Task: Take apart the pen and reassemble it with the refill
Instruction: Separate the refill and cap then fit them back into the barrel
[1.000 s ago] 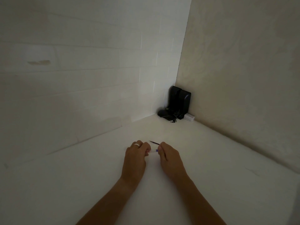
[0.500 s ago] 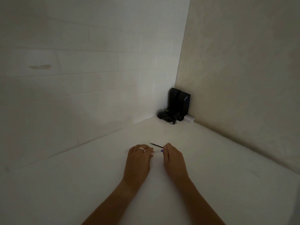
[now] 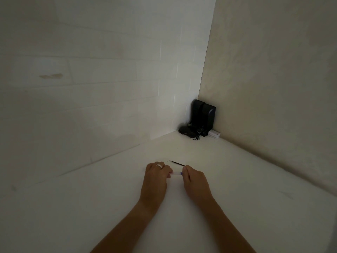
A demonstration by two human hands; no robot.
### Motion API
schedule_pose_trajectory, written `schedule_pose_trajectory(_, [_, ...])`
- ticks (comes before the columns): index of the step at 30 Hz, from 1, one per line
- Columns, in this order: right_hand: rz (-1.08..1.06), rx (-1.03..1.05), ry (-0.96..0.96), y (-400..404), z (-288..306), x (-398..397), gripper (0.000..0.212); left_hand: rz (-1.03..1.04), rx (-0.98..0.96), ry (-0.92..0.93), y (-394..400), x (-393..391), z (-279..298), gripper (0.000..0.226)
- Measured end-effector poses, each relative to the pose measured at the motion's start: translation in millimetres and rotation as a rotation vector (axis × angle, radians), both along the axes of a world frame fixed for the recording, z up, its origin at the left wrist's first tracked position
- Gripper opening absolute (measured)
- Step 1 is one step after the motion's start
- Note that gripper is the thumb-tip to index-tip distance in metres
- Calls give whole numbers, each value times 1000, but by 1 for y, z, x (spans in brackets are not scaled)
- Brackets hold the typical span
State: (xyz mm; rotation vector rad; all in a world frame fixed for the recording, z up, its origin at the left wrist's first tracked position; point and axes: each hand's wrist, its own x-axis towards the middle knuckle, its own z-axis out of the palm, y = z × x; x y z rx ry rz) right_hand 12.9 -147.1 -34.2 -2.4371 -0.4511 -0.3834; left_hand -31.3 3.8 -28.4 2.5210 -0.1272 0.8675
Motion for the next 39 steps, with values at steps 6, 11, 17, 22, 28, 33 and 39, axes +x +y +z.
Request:
schedule_pose_trajectory(6, [-60, -47, 1, 4, -1, -4, 31, 26, -34, 45, 0, 3, -4, 33])
schedule_pose_trajectory(11, [82, -73, -254, 8, -5, -11, 21, -17, -23, 9, -3, 0, -2, 20])
schedule_pose_trajectory(17, [95, -59, -320, 3, -14, -3, 27, -49, -128, -77, 12, 11, -6, 43])
schedule_pose_trajectory(22, [-165, 43, -267, -2, -6, -1, 21, 110, -145, 19, 46, 25, -15, 46])
schedule_pose_trajectory(28, [-199, 92, -223, -4, -10, 1, 15, 99, -163, 138, 43, 24, -18, 21])
schedule_pose_trajectory(33, [-176, 88, -166, -4, -11, 2, 16, 131, -246, 112, 42, 21, -14, 27])
schedule_pose_trajectory(39, [-135, 125, -150, -5, -12, 4, 16, 132, -241, 114, 46, 17, -11, 24])
